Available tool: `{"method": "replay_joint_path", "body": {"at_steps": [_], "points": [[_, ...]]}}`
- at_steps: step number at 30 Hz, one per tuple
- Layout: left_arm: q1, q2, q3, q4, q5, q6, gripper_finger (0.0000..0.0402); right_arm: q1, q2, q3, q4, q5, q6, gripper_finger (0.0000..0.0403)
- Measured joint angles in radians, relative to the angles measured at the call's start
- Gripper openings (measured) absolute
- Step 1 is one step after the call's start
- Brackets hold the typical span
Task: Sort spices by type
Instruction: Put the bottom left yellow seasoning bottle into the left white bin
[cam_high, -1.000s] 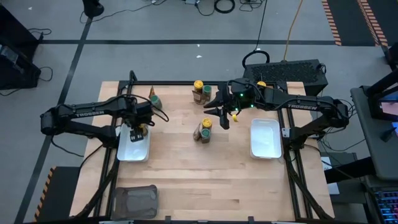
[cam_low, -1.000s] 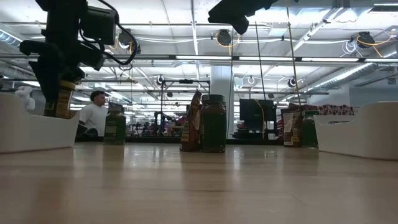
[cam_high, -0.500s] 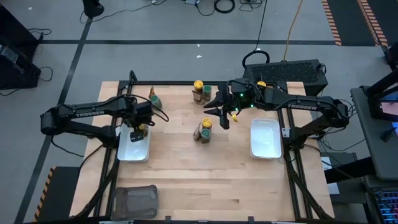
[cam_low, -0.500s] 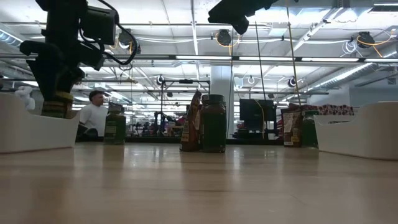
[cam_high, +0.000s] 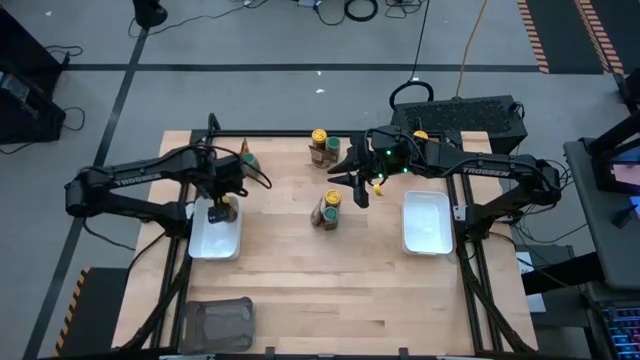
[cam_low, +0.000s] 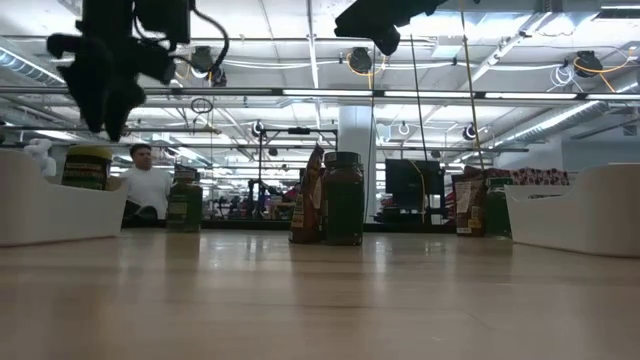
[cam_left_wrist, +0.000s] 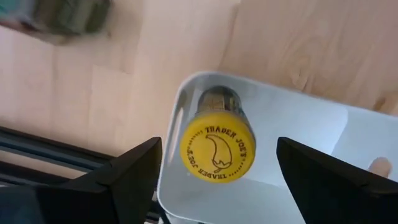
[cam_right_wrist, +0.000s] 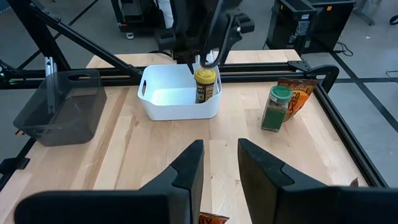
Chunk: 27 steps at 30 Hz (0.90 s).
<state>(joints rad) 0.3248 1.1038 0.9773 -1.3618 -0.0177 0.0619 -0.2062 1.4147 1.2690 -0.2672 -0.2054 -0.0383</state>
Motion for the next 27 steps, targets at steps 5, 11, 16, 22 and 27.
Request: {"method": "replay_joint_path", "body": {"at_steps": [5,11,16,22,27], "points": [[0.0,0.0,0.077,0.02,0.0,0.003,0.0321,0.0,0.0,0.0,0.0,0.0,0.0,0.0082],[0.0,0.0,0.129,0.158,0.0,0.004,0.0321,0.0,0.0,0.0,-0.001,0.0,0.0,0.0082],[0.0,0.007,0.133,0.367,0.021,0.004,0.0321,0.0,0.0,0.0,-0.05,0.0,0.028,0.0082],[0.0,0.105,0.133,0.674,0.083,0.006,0.0321,0.0,0.0,0.0,-0.213,-0.001,0.054,0.0082],[-0.005,0.238,0.133,0.891,0.177,0.021,0.0321,0.0,0.0,0.0,-0.312,-0.001,0.104,0.0082]]}}
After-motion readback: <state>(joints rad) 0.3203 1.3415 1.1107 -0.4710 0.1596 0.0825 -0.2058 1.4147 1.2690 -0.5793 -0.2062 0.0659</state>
